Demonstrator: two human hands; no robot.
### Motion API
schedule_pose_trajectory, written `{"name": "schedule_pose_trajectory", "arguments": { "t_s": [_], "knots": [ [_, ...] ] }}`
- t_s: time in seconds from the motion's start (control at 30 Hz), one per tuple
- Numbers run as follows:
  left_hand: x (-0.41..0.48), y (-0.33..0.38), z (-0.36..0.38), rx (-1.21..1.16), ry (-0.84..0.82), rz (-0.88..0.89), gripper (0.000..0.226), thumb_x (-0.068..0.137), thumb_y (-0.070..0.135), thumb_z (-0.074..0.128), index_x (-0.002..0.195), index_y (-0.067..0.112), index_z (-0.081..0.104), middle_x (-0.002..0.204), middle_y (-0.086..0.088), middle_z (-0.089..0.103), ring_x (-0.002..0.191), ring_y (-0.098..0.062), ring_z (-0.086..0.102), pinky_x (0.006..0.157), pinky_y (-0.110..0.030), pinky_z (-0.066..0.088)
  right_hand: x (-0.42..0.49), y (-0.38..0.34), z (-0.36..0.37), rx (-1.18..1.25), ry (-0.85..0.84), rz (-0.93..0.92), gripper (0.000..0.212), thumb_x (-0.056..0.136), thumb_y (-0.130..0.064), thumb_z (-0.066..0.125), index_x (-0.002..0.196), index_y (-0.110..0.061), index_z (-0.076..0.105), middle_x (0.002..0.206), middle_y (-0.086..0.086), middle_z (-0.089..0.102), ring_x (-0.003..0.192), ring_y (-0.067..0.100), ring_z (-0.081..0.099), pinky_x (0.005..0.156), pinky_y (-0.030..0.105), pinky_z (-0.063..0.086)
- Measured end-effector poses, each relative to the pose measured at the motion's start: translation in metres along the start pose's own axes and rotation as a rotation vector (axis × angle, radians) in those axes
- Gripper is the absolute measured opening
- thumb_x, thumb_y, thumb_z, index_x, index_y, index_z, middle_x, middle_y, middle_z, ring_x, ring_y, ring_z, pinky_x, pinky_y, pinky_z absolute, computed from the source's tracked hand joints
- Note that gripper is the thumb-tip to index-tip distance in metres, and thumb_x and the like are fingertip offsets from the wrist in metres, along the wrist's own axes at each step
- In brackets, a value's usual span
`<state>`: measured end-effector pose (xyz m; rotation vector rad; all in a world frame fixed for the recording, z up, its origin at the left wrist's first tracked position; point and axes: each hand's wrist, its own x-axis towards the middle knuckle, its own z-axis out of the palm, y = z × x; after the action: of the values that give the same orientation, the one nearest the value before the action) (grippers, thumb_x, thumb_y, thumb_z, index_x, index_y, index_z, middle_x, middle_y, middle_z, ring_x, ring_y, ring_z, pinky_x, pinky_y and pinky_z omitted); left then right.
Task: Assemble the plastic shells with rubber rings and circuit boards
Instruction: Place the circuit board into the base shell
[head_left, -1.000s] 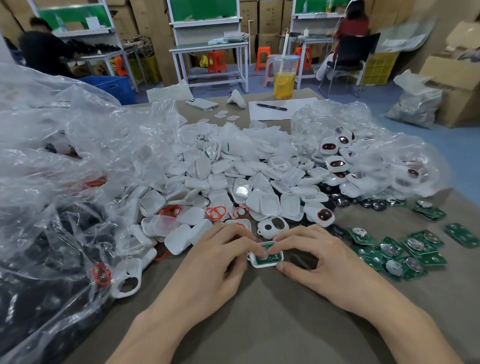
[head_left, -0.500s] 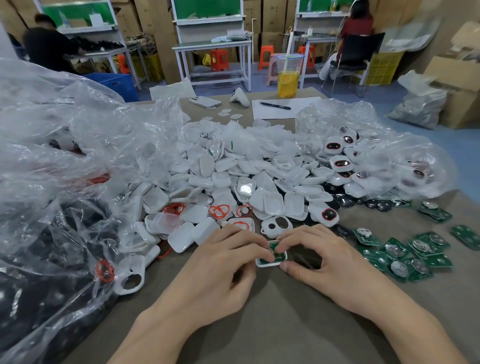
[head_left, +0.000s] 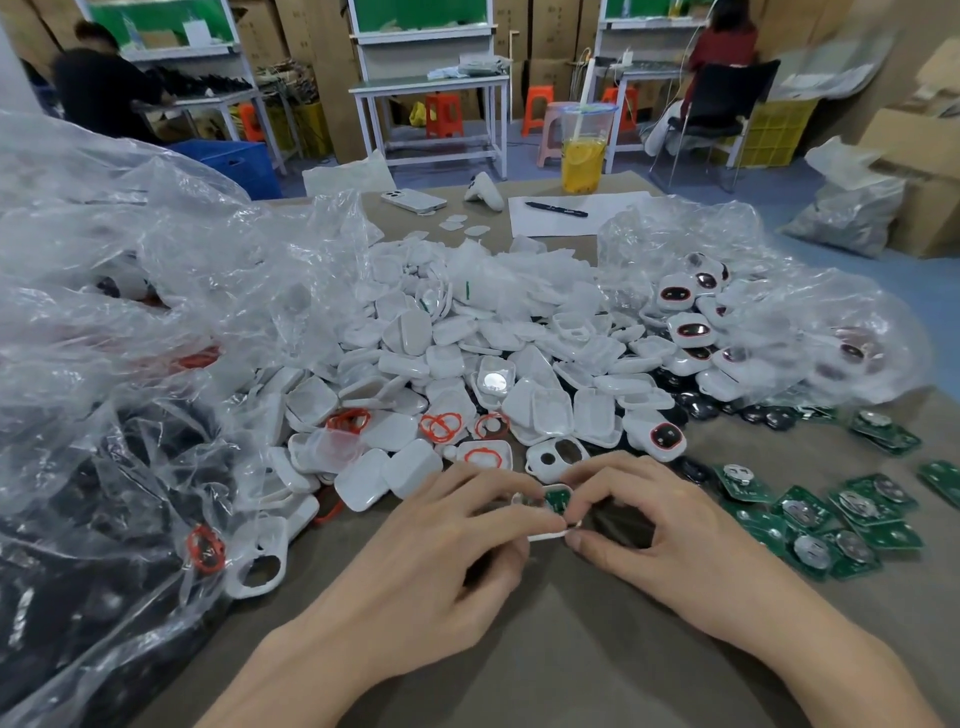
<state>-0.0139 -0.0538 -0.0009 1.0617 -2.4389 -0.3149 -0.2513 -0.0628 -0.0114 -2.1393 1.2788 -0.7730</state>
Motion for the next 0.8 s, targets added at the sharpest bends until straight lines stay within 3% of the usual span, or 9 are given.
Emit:
{"name": "schedule_pose_trajectory", "arguments": {
  "t_s": [0.13, 0.33, 0.53, 0.8],
  "knots": [
    [0.003, -0.005, -0.009, -0.052, 0.070, -0.017, 0.032, 0.100, 0.032, 0.048, 0.130, 0.037, 0.057, 0.135, 0.020, 0.049, 0.125, -0.007, 0.051, 0.099, -0.028, 0.042, 0.007, 0.001, -0.012, 0.065, -0.088, -0.017, 0.035, 0.075, -0.050, 0.076, 0.106, -0.047, 0.059, 0.127, -0.022, 0.053, 0.106, 0.005, 0.057, 0.085, 0.010, 0.039],
    [0.032, -0.017, -0.013, 0.021, 0.114, 0.035, 0.021, 0.098, 0.019, 0.059, 0.117, 0.020, 0.068, 0.119, 0.010, 0.061, 0.111, -0.011, 0.058, 0.089, -0.034, 0.047, 0.024, 0.007, -0.025, -0.136, -0.290, -0.082, 0.045, 0.075, -0.071, 0.066, 0.113, -0.055, 0.050, 0.131, -0.025, 0.043, 0.117, 0.000, 0.050, 0.088, 0.018, 0.045],
    [0.029, -0.028, -0.007, -0.035, 0.075, 0.056, 0.015, 0.098, 0.017, 0.058, 0.105, 0.016, 0.070, 0.108, 0.007, 0.064, 0.098, -0.018, 0.062, 0.083, -0.036, 0.047, 0.028, 0.011, -0.020, -0.120, -0.257, -0.122, 0.032, 0.080, -0.062, 0.064, 0.107, -0.052, 0.051, 0.119, -0.021, 0.054, 0.112, 0.001, 0.052, 0.086, 0.011, 0.038],
    [0.032, -0.033, -0.006, -0.016, 0.053, -0.012, 0.020, 0.099, 0.018, 0.050, 0.107, 0.018, 0.068, 0.102, 0.011, 0.065, 0.096, -0.013, 0.060, 0.085, -0.033, 0.046, 0.026, 0.012, -0.020, -0.060, -0.222, -0.112, 0.039, 0.078, -0.057, 0.066, 0.112, -0.045, 0.052, 0.106, -0.026, 0.053, 0.100, -0.008, 0.053, 0.079, 0.001, 0.037]
  ]
}}
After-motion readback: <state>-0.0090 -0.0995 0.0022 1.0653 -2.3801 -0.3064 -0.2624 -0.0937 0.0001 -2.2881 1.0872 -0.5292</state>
